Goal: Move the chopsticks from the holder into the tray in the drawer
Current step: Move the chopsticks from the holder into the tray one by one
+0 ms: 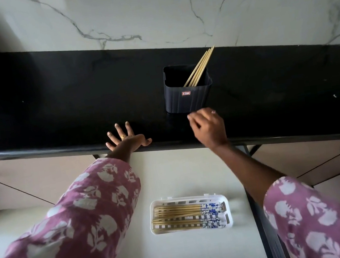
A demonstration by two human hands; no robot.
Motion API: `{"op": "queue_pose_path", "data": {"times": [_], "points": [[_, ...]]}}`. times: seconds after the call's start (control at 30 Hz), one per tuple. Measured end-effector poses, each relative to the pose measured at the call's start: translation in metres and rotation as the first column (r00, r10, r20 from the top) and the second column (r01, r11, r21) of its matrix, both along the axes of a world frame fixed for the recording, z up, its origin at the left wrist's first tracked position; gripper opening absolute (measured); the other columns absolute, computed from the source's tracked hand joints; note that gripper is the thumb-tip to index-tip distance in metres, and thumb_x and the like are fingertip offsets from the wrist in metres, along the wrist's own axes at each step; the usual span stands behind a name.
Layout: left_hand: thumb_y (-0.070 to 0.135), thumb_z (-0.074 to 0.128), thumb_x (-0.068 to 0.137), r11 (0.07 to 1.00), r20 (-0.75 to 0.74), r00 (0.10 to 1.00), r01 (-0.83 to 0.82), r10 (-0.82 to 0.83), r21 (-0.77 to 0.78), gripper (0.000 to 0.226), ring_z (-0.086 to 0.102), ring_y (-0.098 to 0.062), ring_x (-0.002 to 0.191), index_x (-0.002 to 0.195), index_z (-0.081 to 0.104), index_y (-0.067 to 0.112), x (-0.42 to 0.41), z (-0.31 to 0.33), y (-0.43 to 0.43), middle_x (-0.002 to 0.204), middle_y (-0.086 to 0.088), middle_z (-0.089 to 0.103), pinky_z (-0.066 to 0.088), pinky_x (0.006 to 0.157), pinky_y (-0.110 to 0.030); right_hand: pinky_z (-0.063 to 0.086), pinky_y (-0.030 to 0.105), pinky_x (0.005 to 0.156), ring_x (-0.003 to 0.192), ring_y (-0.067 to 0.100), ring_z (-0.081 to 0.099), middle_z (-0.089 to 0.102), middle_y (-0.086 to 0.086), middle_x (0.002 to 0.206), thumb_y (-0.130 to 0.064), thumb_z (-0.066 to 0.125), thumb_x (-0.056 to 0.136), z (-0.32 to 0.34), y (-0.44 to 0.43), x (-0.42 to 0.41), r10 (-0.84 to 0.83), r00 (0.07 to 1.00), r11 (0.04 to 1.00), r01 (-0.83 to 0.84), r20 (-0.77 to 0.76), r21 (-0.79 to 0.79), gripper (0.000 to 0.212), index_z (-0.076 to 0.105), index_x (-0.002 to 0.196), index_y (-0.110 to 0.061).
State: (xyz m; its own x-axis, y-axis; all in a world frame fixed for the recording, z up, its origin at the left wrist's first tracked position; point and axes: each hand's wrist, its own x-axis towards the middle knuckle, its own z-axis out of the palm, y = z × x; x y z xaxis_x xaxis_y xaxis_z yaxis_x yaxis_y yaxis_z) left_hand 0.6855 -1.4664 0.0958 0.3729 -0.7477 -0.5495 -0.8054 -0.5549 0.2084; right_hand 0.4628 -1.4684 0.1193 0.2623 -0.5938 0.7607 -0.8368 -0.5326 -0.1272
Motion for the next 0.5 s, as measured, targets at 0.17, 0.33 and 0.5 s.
{"op": "queue_pose_path", "data": {"times": [0.17,0.33,0.5], "points": [[0.067,0.046,0.083,1.000,0.012,1.000,-0.001,0.001,0.005,0.095,-0.018,-0.038,0.142,0.149,-0.011,0.029,0.000,-0.002,-0.002,0.157,-0.003,-0.019,-0.005,0.115,-0.053,0.054,0.031,0.059,0.064,0.030,0.067,0.069,0.016,0.071,-0.005,0.068,0.078,0.051,-0.053,0.007,-0.084,0.993,0.996,0.084,0.082,0.006,0.007,0.072,0.075,-0.001],[0.068,0.046,0.082,1.000,0.009,1.000,-0.017,0.017,0.012,0.095,-0.018,-0.038,0.142,0.149,-0.011,0.031,0.003,-0.010,-0.008,0.157,-0.002,-0.019,-0.005,0.113,-0.054,0.051,0.036,0.081,0.094,0.033,0.066,0.070,0.021,0.101,-0.011,0.056,0.091,0.080,-0.099,0.018,-0.307,0.932,0.870,0.193,0.192,0.453,0.021,0.068,0.100,0.003],[0.070,0.046,0.080,0.999,0.014,1.000,-0.014,0.014,0.029,0.096,-0.018,-0.039,0.142,0.149,-0.010,0.032,0.006,-0.017,-0.013,0.157,-0.002,-0.019,-0.005,0.113,-0.055,0.053,0.036,0.092,0.113,0.034,0.060,0.056,0.022,0.128,0.006,0.051,0.089,0.090,-0.137,0.023,-0.633,0.729,0.512,0.141,0.261,0.848,0.034,0.053,0.123,0.005]]}}
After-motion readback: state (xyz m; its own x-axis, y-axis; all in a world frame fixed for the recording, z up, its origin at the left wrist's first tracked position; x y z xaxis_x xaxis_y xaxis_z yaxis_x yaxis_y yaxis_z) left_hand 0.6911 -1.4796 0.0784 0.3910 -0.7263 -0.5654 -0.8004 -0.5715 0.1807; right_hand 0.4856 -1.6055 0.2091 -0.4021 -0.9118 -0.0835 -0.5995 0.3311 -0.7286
